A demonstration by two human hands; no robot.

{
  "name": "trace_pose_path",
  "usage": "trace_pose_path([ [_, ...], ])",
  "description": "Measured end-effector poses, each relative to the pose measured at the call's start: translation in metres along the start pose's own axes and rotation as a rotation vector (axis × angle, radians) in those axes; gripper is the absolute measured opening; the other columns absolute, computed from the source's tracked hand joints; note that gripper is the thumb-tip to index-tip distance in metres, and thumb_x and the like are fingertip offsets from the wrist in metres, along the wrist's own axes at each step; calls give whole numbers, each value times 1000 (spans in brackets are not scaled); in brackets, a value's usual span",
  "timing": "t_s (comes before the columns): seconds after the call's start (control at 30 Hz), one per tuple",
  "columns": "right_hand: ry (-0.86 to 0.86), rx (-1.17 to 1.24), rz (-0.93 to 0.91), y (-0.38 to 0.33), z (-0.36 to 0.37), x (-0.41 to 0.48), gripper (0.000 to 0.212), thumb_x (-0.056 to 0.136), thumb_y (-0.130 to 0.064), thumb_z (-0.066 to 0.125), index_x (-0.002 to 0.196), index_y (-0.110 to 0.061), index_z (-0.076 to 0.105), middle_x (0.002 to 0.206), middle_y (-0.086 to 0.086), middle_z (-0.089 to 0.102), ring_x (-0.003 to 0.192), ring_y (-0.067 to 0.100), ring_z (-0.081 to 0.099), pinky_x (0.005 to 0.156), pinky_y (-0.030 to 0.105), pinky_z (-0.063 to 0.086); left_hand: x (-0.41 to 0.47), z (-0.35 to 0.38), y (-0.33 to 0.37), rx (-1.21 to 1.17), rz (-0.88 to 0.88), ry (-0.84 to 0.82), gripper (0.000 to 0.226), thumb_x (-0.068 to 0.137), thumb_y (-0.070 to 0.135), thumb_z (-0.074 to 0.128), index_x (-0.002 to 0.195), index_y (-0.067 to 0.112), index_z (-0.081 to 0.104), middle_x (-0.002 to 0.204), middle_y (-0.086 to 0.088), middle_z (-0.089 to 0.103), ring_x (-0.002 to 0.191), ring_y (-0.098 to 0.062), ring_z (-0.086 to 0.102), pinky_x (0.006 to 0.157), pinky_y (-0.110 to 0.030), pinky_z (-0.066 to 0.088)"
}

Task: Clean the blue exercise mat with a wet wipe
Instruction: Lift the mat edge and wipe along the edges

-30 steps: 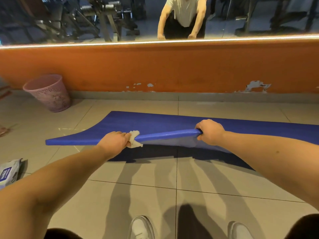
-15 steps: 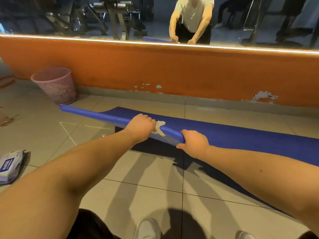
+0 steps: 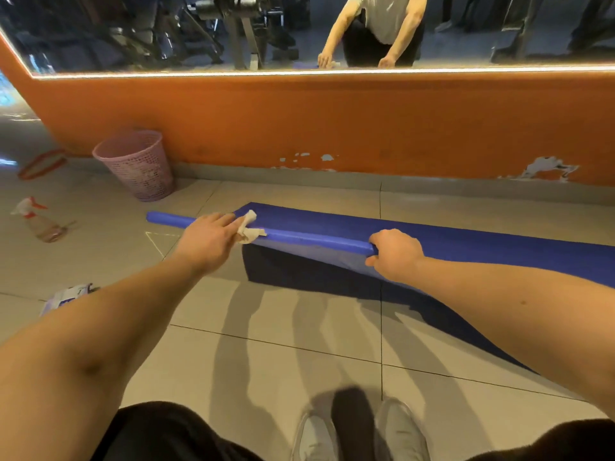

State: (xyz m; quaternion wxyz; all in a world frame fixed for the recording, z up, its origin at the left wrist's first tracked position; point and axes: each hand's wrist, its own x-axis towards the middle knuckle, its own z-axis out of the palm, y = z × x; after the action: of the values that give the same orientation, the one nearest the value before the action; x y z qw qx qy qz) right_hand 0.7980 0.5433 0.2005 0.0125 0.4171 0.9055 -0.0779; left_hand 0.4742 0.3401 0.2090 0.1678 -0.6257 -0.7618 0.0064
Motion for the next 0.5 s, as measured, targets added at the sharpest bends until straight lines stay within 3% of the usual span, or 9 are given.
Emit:
trace_pose_path([
  [0.13,-9,-6,-25,-4,8,1,8,92,-24,64,89,-20,58,81,0,59,72,20,55,48,26,27,3,12,14,0,17,-54,48,100,25,57,146,14,50,137,-10,60,123,-33,56,101,-42,44],
  [0.23,-7,31,0,0,8,4,9,92,-24,64,88,-19,58,80,1,59,73,21,55,49,26,28,19,16,40,10,31,-76,47,99,20,58,144,11,49,138,-8,59,124,-28,54,108,-38,38],
  [0.4,1,80,9,2,12,9,17,91,-23,66,79,-20,55,77,1,58,71,21,55,51,25,31,44,11,86,-32,113,-101,44,106,29,43,146,12,47,134,-5,61,115,-28,56,102,-38,40],
  [0.5,-25,63,3,1,13,10,27,90,-25,67,70,-22,48,76,0,56,72,21,53,50,26,28,61,11,131,-56,171,-172,38,104,25,49,141,17,52,130,-3,64,113,-27,59,98,-41,45],
])
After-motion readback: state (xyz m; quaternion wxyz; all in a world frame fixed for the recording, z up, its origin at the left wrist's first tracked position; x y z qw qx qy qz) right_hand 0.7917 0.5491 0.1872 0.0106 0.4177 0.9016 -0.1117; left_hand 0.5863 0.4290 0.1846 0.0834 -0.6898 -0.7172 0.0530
